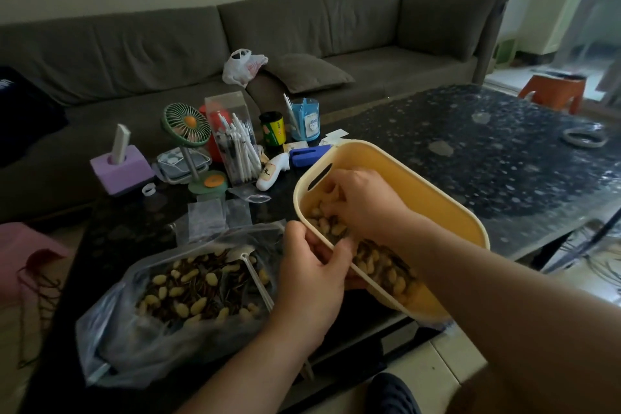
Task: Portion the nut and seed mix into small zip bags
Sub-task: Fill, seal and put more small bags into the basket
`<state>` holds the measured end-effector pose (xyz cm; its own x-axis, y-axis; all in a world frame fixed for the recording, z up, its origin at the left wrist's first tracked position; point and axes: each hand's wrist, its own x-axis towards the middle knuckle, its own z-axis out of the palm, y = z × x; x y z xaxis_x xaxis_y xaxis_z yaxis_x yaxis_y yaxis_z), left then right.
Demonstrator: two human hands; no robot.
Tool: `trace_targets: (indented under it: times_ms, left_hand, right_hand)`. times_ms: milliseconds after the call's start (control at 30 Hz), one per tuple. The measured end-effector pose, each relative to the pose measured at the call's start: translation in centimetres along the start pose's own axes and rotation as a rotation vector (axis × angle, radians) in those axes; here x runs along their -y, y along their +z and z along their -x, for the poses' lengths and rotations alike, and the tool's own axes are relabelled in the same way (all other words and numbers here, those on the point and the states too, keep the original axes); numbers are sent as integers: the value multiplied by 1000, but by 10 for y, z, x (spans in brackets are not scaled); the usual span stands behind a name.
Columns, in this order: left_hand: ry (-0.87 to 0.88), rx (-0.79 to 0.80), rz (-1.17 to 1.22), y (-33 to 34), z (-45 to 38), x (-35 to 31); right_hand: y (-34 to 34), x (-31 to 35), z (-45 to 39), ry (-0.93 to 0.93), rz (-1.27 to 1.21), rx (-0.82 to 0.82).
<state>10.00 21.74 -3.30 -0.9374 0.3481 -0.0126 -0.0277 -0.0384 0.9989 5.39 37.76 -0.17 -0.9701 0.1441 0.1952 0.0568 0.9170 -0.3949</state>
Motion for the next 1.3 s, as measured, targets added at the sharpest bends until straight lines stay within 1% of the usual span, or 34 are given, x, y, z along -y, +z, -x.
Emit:
trace_targets:
  times_ms: [67, 133, 200, 233, 333, 433, 467, 533, 700, 800, 867, 933, 1000, 1067, 1133, 1167, 1200, 1300]
  left_hand:
    - [4, -1, 3, 0, 0, -1]
    - [37, -14, -89, 0, -1, 1]
    - [41, -13, -120, 0, -2, 1]
    - [29, -8, -94, 0, -2, 1]
    - [-28, 3, -17, -1, -9, -1]
    - [-80, -30, 35, 1, -21, -2]
    - [-101, -38, 50, 2, -26, -2]
    - [-158, -40, 55, 4, -36, -3]
    - [-275, 4, 90, -3, -47, -6]
    - [-334, 64, 86, -19, -41, -12]
    - [-325, 89, 54, -40, -40, -19]
    - [-248, 50, -26, -69, -43, -29]
    - [-150, -23, -116, -103, -54, -41]
    - [-76, -122, -305, -133, -72, -50]
    - [-2, -199, -593, -153, -95, -55]
    - [28, -192, -730, -159, -109, -53]
    - [40, -149, -864, -161, -123, -50]
    - [-5, 100, -1251, -152, -163, -32]
  right_hand:
    - [-7, 1, 4, -94, 7, 150]
    - [-8, 3, 8, -182, 107, 296]
    - [-4, 3, 9, -206, 185, 343]
    - [-1, 1, 8, -207, 202, 345]
    - [1, -1, 6, -183, 152, 328]
    - [-12, -7, 4, -8, 11, 293]
    - [-16, -10, 3, 49, -1, 290]
    - [-23, -15, 0, 105, 0, 289]
    - [-29, -5, 2, 122, -160, 247]
    - [-29, 17, 0, 70, -205, 126]
    - [-27, 39, 1, 18, -229, 13]
    - [-21, 65, 3, -69, -232, -49]
    - [-8, 91, 6, -167, -221, -42]
    - [12, 112, 4, -246, -175, 48]
    - [37, 123, 0, -262, -124, 189]
    - [49, 124, -4, -245, -118, 256]
    - [60, 122, -8, -227, -113, 297]
    - [87, 107, -22, -140, -80, 328]
